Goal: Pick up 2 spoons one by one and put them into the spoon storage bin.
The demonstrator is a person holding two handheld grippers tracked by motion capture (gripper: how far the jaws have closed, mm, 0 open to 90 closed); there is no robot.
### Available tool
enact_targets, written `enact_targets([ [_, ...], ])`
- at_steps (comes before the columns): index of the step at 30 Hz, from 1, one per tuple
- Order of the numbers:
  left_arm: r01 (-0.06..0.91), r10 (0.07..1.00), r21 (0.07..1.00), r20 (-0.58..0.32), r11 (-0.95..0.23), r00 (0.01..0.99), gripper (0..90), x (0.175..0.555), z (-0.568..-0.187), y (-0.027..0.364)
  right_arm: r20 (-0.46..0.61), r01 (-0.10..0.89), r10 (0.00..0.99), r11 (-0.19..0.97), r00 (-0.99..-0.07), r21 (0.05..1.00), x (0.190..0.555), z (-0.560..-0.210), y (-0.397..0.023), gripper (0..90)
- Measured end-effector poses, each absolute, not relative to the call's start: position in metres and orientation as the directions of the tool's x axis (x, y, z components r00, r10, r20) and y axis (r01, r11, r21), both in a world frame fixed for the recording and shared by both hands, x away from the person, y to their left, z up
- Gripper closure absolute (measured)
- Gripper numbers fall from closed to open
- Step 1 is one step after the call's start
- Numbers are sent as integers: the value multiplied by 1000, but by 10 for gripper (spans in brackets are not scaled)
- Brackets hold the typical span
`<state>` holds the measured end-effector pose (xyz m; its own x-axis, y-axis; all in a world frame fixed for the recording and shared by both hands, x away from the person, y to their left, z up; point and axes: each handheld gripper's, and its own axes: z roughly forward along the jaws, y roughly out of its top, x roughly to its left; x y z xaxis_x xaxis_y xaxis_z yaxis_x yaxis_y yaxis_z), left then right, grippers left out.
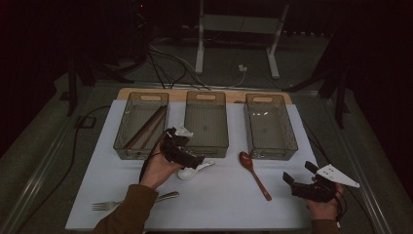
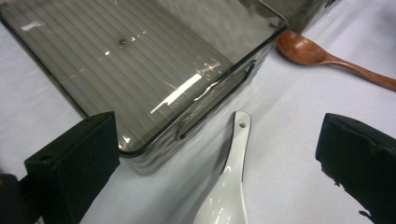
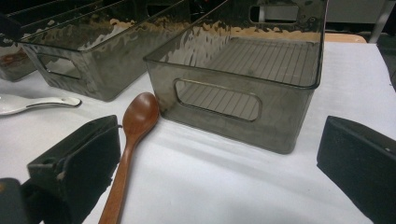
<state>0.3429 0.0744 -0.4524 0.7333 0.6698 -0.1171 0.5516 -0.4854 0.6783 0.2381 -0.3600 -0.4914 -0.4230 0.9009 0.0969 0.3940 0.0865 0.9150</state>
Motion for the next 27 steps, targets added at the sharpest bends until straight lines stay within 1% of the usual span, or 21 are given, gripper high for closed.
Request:
enact_targets([
  [7,537,659,682,-107,-497,745,8,340,-453,67,98,395,901,86,-423,915,237,-492,-360,0],
  [15,539,634,665,-125,-517,763,9,335,-461,63,96,393,899,89,-427,915,238,-492,-360,0],
  [27,532,599,629,-128,-567,790,51,332,-474,50,100,393,899,84,-426,915,237,-491,-360,0],
])
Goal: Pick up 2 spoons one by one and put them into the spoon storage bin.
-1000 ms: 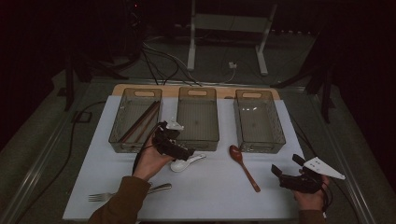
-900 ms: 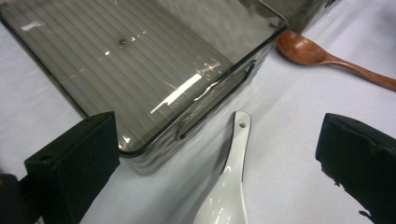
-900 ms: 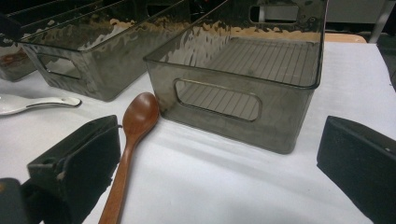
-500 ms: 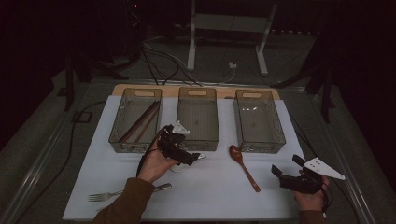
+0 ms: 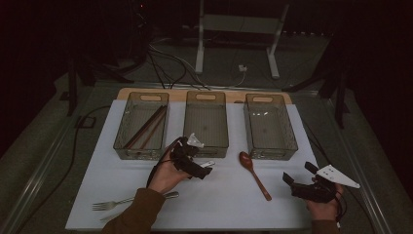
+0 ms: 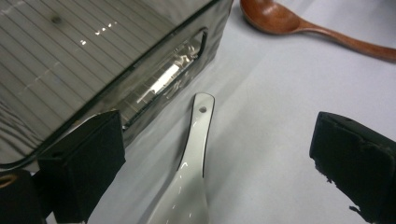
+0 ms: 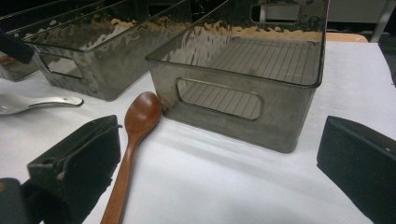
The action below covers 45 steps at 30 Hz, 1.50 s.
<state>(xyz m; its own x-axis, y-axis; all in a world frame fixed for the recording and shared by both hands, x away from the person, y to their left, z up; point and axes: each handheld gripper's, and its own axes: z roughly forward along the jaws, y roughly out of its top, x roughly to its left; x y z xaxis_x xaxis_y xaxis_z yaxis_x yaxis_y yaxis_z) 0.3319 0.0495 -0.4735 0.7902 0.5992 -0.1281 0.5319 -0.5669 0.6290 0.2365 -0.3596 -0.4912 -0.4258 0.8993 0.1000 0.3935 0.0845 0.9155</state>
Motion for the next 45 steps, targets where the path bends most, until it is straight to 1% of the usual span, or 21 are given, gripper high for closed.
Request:
enact_targets([
  [5,532,590,611,-129,-586,797,69,333,-481,45,97,392,900,86,-426,916,236,-491,-360,0],
  [13,545,606,587,-112,-599,788,89,338,-491,43,94,390,901,88,-424,917,237,-491,-361,0],
  [20,541,608,565,-85,-623,790,137,339,-498,38,89,388,903,91,-421,917,236,-491,-362,0],
  [23,533,607,556,-62,-638,792,177,339,-500,35,87,388,904,91,-419,917,235,-490,-363,0],
  [25,530,610,550,-45,-646,791,235,339,-502,34,86,388,905,92,-417,917,234,-490,-364,0],
  [27,528,609,544,-38,-652,792,269,340,-504,34,88,388,905,89,-415,917,234,-490,-364,0],
  [33,508,588,537,-28,-673,808,435,340,-506,33,89,389,907,87,-412,917,234,-490,-364,0],
  [36,508,583,519,-23,-687,812,522,340,-508,32,87,389,906,90,-414,917,234,-490,-364,0],
  [45,507,584,506,-8,-698,812,632,341,-506,30,85,389,907,91,-413,917,234,-491,-364,0],
])
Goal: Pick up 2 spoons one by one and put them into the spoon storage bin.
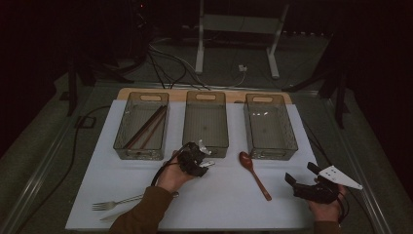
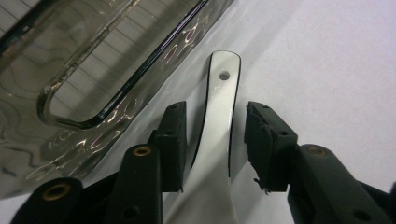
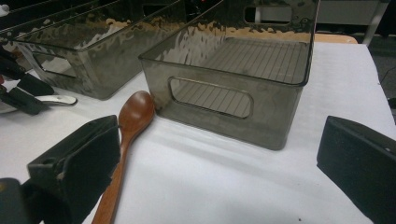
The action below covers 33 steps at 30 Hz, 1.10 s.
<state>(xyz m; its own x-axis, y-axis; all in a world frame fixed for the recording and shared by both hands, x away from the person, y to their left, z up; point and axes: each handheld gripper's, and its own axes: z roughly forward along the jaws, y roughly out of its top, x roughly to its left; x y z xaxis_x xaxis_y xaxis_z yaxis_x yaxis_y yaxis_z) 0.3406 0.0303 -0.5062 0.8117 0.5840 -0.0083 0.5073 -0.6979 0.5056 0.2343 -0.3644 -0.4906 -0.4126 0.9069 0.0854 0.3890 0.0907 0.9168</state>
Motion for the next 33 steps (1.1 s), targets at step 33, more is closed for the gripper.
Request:
enact_targets([
  [33,471,561,546,-2,-693,828,771,331,-494,33,88,390,908,87,-409,917,234,-490,-365,0],
])
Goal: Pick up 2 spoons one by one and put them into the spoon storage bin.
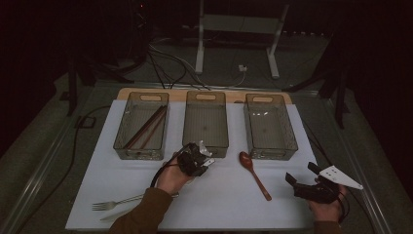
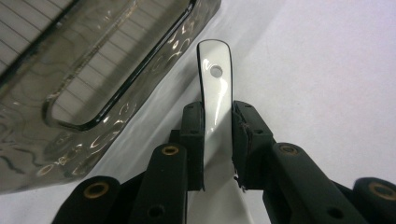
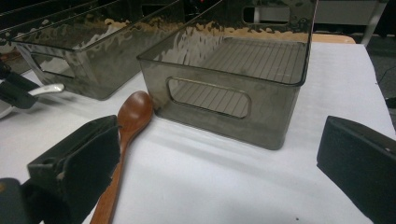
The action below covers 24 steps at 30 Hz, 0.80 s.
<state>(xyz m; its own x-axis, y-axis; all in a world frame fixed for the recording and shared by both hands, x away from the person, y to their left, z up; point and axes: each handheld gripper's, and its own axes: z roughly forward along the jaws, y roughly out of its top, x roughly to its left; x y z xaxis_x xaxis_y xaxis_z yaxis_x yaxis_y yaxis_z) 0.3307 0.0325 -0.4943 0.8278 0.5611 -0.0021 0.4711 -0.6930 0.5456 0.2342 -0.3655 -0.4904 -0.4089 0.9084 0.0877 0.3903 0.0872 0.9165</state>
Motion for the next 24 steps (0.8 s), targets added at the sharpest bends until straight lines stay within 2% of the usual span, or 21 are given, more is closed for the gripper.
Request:
enact_targets([
  [24,489,603,668,-75,-561,794,774,327,-476,61,83,391,909,92,-409,916,235,-491,-365,0],
])
